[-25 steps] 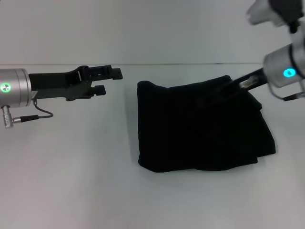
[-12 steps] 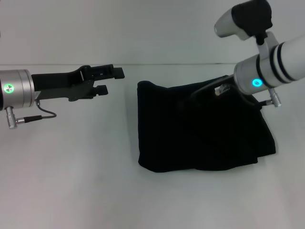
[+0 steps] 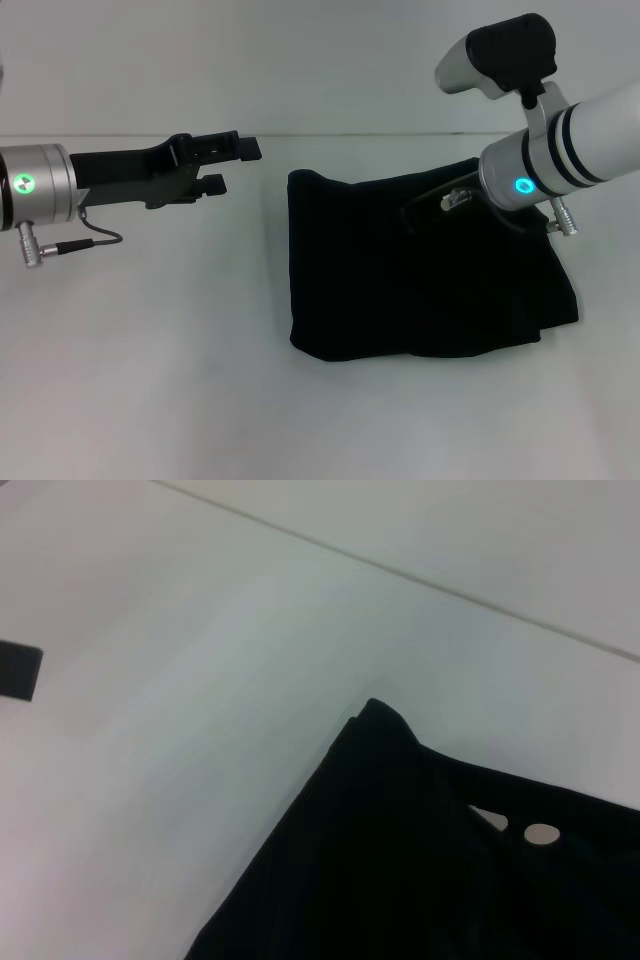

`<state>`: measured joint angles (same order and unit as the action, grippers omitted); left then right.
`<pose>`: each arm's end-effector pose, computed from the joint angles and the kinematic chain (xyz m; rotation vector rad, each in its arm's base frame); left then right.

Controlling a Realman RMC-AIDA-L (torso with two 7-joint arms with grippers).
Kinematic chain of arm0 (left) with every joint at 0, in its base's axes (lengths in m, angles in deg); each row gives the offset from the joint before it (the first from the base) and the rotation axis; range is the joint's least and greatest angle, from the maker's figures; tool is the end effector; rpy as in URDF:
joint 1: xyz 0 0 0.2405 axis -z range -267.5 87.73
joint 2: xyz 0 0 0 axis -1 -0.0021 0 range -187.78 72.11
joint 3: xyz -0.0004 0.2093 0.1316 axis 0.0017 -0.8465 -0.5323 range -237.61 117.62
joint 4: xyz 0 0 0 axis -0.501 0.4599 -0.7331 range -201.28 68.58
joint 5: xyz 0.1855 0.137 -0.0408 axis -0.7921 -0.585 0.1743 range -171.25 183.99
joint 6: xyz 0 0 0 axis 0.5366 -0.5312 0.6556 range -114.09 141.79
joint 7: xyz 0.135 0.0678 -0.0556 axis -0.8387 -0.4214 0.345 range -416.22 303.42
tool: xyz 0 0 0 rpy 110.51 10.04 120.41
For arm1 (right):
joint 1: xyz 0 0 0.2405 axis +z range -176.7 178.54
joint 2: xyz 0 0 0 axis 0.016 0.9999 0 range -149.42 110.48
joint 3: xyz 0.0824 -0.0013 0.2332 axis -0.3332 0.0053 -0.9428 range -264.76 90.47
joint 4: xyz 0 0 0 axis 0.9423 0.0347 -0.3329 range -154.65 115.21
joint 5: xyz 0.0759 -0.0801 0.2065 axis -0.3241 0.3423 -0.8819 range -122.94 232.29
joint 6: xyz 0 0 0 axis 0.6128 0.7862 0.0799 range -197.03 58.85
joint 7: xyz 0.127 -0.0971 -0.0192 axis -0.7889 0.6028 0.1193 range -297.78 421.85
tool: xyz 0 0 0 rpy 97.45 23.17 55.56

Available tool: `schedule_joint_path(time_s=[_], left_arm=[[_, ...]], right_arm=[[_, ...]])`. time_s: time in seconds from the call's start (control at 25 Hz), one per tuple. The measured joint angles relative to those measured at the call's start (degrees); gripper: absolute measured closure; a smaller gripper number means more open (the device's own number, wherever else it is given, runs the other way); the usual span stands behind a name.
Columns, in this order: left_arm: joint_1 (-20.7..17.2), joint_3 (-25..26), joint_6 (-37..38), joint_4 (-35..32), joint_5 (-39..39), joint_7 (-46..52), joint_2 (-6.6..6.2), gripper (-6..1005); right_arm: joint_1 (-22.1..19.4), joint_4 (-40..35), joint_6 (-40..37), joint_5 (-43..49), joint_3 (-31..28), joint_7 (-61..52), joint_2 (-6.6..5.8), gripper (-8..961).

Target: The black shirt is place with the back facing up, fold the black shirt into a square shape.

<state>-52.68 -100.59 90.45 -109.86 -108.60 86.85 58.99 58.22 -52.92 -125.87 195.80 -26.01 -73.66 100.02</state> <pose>-0.2329 0.4257 0.0313 -2.1260 -1.8021 -0.8396 0.1620 0.4720 -0.0694 -2.4994 1.0267 -0.0539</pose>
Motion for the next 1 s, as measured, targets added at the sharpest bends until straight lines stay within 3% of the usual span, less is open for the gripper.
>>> schedule_joint_path(time_s=[0.08,0.32,0.52,0.8,1.0], left_arm=[[0.0,0.0,-0.2,0.0,0.0,0.0,0.09,113],[-0.1,0.0,-0.5,0.0,0.0,-0.1,0.15,113],[-0.2,0.0,-0.5,0.0,0.5,-0.1,0.15,113],[-0.2,0.0,-0.3,0.0,0.7,-0.1,0.22,112],[-0.3,0.0,-0.4,0.3,1.2,-0.3,0.23,112]], right_arm=[[0.0,0.0,0.0,0.0,-0.1,-0.5,-0.08,490],[-0.2,-0.5,-0.6,0.0,-0.2,-1.7,-0.37,768],[-2.4,-6.4,-2.7,0.5,0.1,-7.1,-1.66,922],[-4.5,-11.4,-4.8,1.8,-0.2,-14.8,-5.03,890],[-4.3,-10.2,-3.7,4.4,-0.2,-16.4,-5.15,867]])
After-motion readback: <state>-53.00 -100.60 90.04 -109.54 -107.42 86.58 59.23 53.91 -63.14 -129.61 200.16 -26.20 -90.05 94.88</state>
